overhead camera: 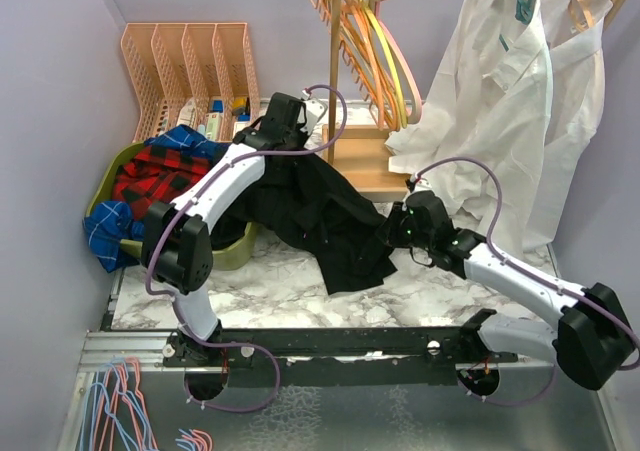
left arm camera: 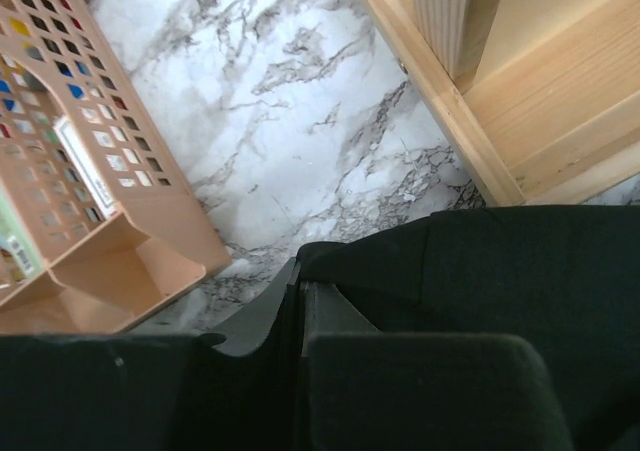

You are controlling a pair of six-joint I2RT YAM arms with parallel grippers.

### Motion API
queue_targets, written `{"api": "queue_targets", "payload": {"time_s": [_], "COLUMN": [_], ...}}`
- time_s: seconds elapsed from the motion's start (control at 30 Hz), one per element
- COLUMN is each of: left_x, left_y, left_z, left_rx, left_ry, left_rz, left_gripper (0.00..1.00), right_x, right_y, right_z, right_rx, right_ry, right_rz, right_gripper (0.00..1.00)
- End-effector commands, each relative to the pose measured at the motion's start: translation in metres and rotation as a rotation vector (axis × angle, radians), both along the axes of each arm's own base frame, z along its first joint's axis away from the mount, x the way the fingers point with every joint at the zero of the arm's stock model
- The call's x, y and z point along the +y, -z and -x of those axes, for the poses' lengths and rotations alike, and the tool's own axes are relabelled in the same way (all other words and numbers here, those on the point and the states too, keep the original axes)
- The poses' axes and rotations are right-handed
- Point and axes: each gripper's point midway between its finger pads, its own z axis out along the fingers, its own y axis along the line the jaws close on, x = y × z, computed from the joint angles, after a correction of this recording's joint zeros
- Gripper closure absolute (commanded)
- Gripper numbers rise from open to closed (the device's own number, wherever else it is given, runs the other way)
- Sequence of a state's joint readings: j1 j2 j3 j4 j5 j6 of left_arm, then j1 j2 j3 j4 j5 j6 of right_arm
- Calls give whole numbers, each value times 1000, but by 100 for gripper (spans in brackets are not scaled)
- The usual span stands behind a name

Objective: Place the shirt on the hanger

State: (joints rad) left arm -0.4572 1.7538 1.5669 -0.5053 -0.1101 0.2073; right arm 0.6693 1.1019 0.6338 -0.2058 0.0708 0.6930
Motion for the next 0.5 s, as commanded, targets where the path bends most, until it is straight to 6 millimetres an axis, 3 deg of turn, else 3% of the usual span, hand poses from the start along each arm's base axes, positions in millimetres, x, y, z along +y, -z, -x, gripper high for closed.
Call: {"api": "queue_targets", "payload": {"time_s": [0.0,0.07,0.1,0.23,0.27,0.33,0.37,0.4,0.47], "left_x": [-9,-14,-16,-16,-16,-16,-16,-15,-6], "left_y": [2,13,17,15,9,1,-4,-11,-24], "left_z": [-9,-11,-12,-18,-17,-7,-2,3,11], "left_rx": [22,58,73,95,101,135,145,147,125], "left_ry": [-34,-33,-33,-25,-16,10,30,50,56], "left_rz": [68,72,69,35,31,21,18,14,-10], "left_gripper": [100,100,100,100,94,71,28,4,1], "right_x": [9,10,10,18,22,27,29,30,30], "right_y": [-4,-16,-24,-70,-79,-90,-91,-91,-89], "right_z": [-17,-29,-35,-49,-49,-50,-50,-51,-54], "right_rx": [-43,-89,-118,-274,-313,-365,-381,-389,-410], "right_ry": [-49,-46,-48,-116,-144,-189,-206,-216,-230], "right_rz": [-34,-2,12,16,8,5,11,19,43], "right_gripper": [57,17,5,1,1,0,0,1,0]}}
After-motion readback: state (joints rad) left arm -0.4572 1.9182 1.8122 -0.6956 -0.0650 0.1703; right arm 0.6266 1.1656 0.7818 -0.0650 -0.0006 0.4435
